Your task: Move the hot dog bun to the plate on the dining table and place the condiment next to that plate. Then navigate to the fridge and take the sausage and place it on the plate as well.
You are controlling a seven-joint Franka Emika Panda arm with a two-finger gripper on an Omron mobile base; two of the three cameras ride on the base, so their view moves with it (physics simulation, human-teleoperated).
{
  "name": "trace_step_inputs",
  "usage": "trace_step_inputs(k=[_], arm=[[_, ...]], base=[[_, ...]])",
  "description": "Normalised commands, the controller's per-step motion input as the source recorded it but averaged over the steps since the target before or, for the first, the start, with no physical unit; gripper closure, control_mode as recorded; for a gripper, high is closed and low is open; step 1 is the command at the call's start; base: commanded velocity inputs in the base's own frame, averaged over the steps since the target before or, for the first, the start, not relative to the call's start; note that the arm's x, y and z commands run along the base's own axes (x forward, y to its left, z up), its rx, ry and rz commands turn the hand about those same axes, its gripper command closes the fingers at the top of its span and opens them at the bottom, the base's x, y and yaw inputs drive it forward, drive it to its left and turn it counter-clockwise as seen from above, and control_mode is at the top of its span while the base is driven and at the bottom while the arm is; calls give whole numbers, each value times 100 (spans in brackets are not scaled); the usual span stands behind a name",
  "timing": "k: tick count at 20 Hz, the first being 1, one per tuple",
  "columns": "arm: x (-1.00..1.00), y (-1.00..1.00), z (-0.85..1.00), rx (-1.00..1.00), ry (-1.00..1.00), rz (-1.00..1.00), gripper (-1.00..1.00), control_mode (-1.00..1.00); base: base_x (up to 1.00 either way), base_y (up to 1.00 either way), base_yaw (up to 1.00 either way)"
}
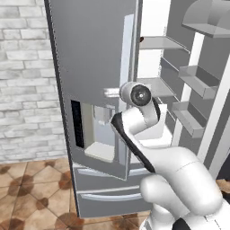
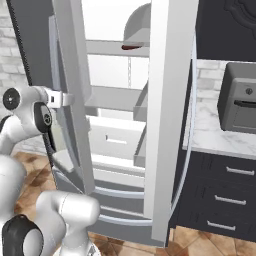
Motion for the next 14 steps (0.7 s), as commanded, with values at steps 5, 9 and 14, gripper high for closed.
trace_step_inputs(k=[5,9,14], arm=[[-70,69,-13,-5,0,2,-100,-100],[-61,25,-3,2,0,0,-100,-100],[-91,-71,2,20,0,-5,-100,-100]], base=[[0,0,0],[0,0,0],[0,0,0]])
